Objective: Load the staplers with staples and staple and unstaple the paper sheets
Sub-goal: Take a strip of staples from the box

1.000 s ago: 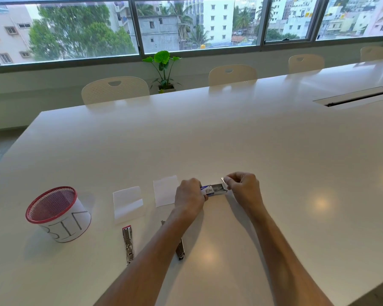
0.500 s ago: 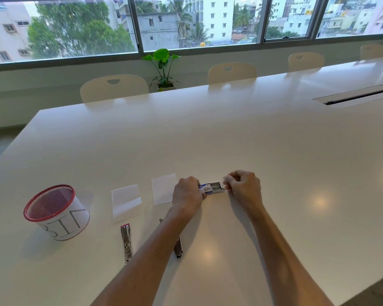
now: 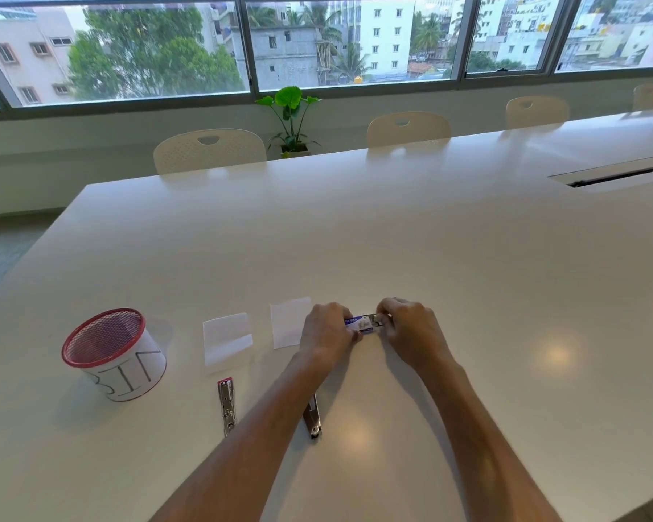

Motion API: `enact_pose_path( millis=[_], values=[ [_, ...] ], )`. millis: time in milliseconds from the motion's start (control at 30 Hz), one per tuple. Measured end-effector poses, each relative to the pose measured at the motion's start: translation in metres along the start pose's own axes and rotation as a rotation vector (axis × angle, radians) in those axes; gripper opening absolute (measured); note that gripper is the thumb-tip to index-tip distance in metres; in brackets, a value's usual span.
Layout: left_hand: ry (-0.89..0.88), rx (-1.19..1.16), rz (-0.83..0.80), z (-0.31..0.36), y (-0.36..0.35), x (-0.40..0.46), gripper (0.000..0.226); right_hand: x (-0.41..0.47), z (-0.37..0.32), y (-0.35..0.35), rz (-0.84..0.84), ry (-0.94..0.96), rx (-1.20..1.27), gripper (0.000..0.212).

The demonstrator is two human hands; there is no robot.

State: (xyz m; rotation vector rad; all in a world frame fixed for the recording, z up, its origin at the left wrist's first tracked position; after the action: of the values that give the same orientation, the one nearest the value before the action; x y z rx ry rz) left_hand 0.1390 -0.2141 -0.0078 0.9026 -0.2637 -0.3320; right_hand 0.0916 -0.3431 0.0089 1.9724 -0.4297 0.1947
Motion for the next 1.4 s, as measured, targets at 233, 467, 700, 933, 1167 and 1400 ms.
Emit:
enact_pose_path(
  millis=[233,467,700,933,1167,1400],
  values=[
    [-0.001,-0.005,-0.007,0.0,0.0,0.0,0.022,-0.003,-0.02,-0.008,-0.054,0.067,-0.027,0.006],
    [-0.014,0.011,-0.003,0.0,-0.002,0.0,0.019,-0.002,-0.011,-0.008,0.017,-0.043,0.09,0.005],
    [-0.037,0.002,0.004,0.001,-0.002,0.001,0.022,0.001,0.0,-0.013,0.025,-0.138,0.179,0.013],
    [-0.039,-0.003,0.011,0.0,-0.002,0.001,0.021,0.001,0.003,-0.017,-0.016,-0.154,0.196,0.012],
    [-0.033,-0.009,0.017,-0.001,-0.002,0.001,0.023,0.003,0.008,-0.019,-0.049,-0.178,0.214,0.028],
    [-0.036,0.003,0.003,0.0,-0.004,0.003,0.021,0.002,0.006,-0.017,-0.031,-0.161,0.21,0.034]
  ],
)
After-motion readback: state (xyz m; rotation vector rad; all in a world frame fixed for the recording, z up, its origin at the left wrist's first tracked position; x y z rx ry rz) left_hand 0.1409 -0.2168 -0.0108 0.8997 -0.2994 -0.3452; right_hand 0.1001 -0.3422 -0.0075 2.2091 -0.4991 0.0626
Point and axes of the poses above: each hand's wrist, its own x-axis towards the middle knuckle, its own y-axis out of the back of the hand, z = x × y, the point moved 9 cm from there along x, towards the middle knuckle, and after that the axes turned 5 degrees about -y, right-handed, at the moved point
